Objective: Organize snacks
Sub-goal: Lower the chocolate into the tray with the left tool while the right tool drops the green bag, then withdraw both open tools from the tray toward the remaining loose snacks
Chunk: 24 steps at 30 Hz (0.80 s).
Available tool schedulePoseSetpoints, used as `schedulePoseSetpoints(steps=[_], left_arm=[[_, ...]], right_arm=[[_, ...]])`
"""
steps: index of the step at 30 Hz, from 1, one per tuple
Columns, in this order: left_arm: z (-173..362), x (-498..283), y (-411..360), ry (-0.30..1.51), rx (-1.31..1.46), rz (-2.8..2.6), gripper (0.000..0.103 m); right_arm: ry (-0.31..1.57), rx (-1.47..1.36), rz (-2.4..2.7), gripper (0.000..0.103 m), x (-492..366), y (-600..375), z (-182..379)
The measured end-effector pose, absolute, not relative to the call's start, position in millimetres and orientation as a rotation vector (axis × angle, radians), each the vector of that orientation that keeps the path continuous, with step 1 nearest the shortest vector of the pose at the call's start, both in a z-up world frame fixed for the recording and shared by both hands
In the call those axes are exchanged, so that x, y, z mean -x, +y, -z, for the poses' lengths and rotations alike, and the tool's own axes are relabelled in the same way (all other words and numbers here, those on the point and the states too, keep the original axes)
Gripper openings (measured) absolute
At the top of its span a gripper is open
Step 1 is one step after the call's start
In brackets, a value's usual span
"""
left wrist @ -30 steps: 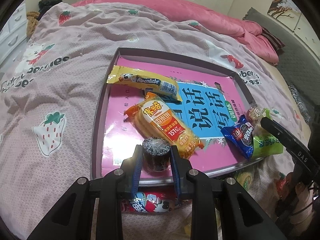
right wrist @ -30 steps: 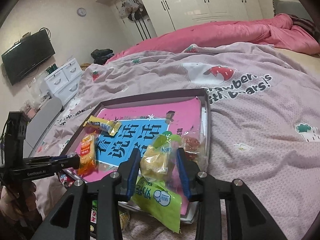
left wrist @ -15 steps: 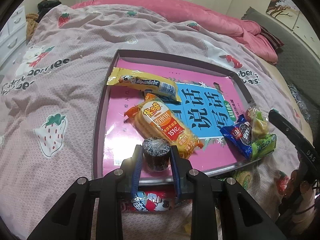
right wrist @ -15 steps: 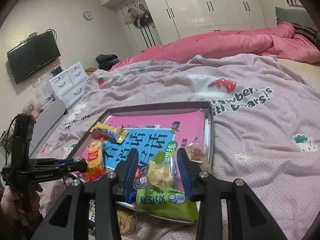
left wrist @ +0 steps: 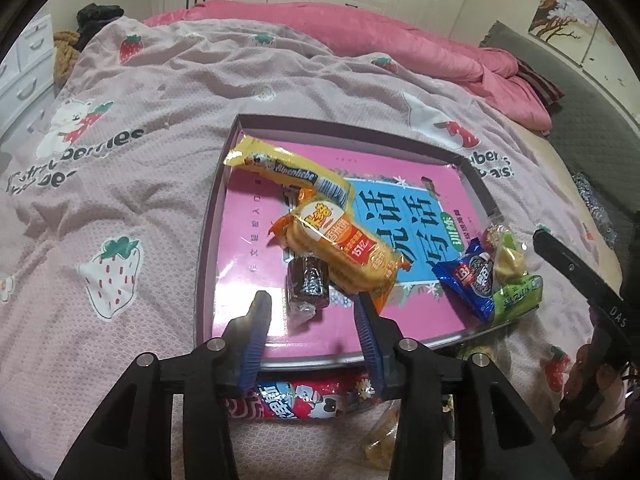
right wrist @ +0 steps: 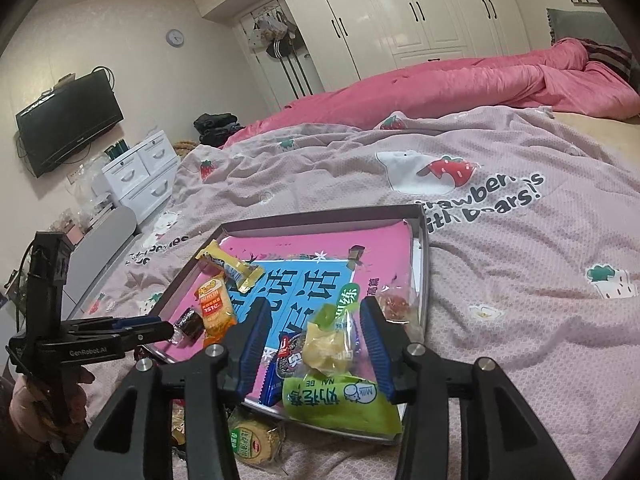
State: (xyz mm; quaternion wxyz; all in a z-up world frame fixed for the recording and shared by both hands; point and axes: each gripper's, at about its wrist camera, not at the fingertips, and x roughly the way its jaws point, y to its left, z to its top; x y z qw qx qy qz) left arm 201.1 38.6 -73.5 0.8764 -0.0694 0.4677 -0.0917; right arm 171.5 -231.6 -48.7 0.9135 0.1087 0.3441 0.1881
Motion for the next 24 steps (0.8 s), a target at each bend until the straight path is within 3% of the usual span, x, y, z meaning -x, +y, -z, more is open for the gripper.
schedulePoseSetpoints(steps=[13, 24], left_arm=[[42, -188, 57, 0.916, 0.186, 0.167, 0.065], [33, -177, 67, 0.905, 0.181, 0.142, 0.068]], right_arm=[[0.685, -0.194, -0.403, 0.051, -161, -225, 38], [0.680, -0.166, -0.413, 0.051, -150, -219, 31]])
